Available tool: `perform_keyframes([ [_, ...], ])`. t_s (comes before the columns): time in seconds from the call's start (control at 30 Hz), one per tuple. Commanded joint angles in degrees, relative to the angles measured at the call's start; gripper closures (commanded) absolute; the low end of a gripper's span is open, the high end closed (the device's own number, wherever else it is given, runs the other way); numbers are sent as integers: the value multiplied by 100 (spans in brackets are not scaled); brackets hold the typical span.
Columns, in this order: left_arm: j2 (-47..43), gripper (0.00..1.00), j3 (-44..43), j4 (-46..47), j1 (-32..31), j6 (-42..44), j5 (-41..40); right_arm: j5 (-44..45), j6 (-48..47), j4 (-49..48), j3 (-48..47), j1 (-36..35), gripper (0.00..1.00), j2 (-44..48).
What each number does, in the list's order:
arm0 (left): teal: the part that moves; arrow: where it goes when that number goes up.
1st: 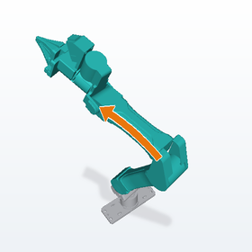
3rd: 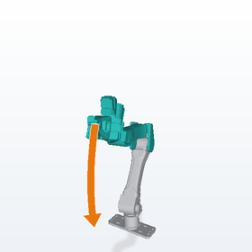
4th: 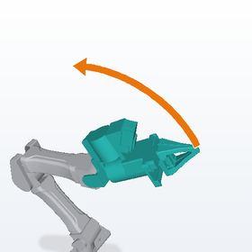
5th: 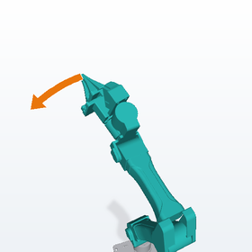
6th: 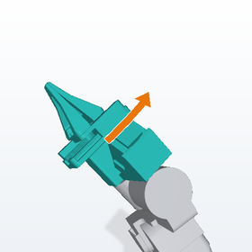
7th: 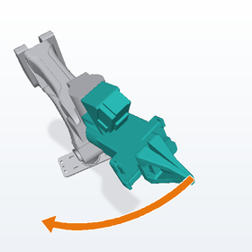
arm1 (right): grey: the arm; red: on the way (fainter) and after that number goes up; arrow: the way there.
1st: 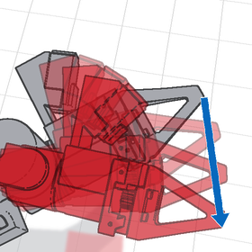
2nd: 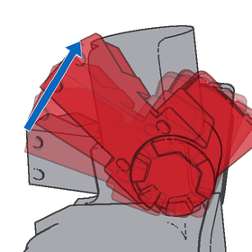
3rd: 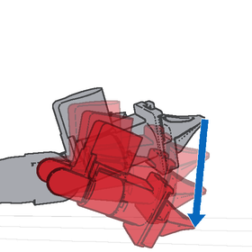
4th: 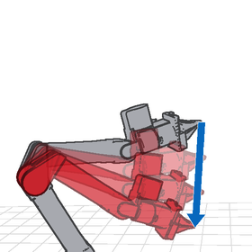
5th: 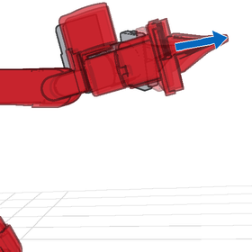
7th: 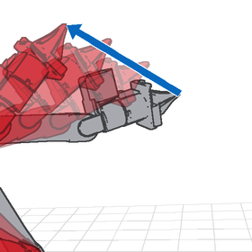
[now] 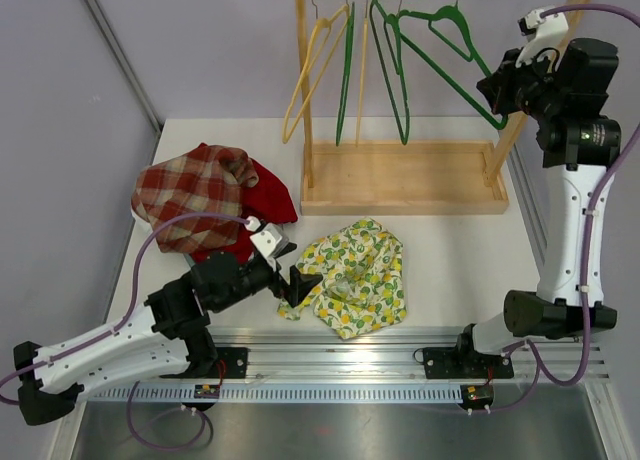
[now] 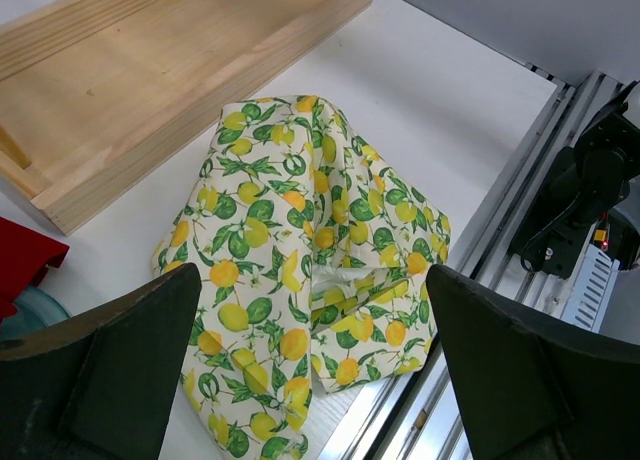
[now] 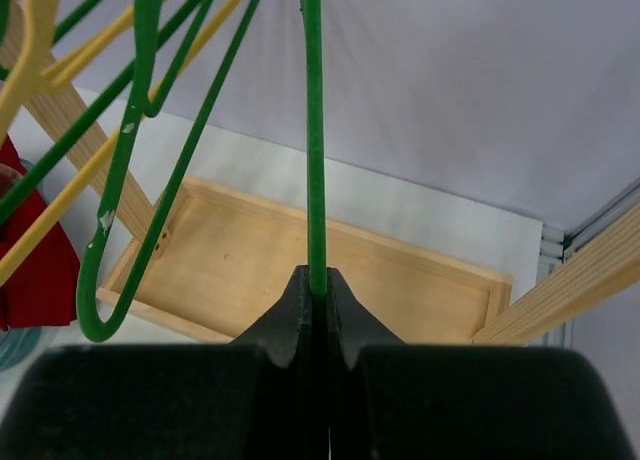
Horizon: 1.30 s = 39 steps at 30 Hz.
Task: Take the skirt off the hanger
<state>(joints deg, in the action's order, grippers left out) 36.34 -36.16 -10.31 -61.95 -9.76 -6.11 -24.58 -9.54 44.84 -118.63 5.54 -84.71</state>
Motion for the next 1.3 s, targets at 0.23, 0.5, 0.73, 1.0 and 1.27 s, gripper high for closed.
perform_keyframes([
  [0.23,57,1,206,318,17,-114,-180,920,-39,-125,76,-352,100,-204],
  [0.5,496,1,461,784,25,158,-92,788,-338,-168,638,-370,74,190],
  [0.73,1384,1,373,1364,17,212,-118,1016,-680,-116,832,-370,21,674],
  [1.0,3474,1,-223,1717,8,-1412,-813,981,-1392,-449,2963,-290,1,2326],
  [1.27,5689,19,-1191,1558,-106,-1661,-1305,122,-1208,-915,5592,-282,0,3275],
])
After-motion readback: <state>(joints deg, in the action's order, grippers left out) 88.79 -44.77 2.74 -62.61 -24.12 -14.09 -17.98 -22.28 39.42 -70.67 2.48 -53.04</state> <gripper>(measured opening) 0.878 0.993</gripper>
